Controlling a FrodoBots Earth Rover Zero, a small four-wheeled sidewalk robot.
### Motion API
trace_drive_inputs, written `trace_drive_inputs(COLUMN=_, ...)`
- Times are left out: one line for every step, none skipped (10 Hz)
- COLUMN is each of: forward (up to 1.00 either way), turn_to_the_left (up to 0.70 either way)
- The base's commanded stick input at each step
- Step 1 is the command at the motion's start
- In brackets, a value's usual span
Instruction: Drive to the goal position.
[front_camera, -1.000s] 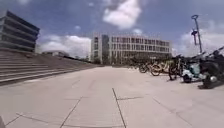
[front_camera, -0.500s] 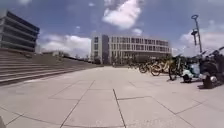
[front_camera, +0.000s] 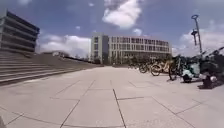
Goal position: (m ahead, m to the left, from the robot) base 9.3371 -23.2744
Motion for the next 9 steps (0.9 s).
trace_drive_inputs(forward=0.85, turn_to_the_left=0.0)
trace_drive_inputs(forward=0.85, turn_to_the_left=-0.05)
trace_drive_inputs(forward=0.85, turn_to_the_left=-0.22)
trace_drive_inputs(forward=0.85, turn_to_the_left=0.0)
trace_drive_inputs(forward=0.85, turn_to_the_left=0.0)
trace_drive_inputs(forward=0.85, turn_to_the_left=0.0)
trace_drive_inputs(forward=0.85, turn_to_the_left=0.0)
trace_drive_inputs(forward=1.0, turn_to_the_left=0.0)
trace_drive_inputs(forward=1.0, turn_to_the_left=0.0)
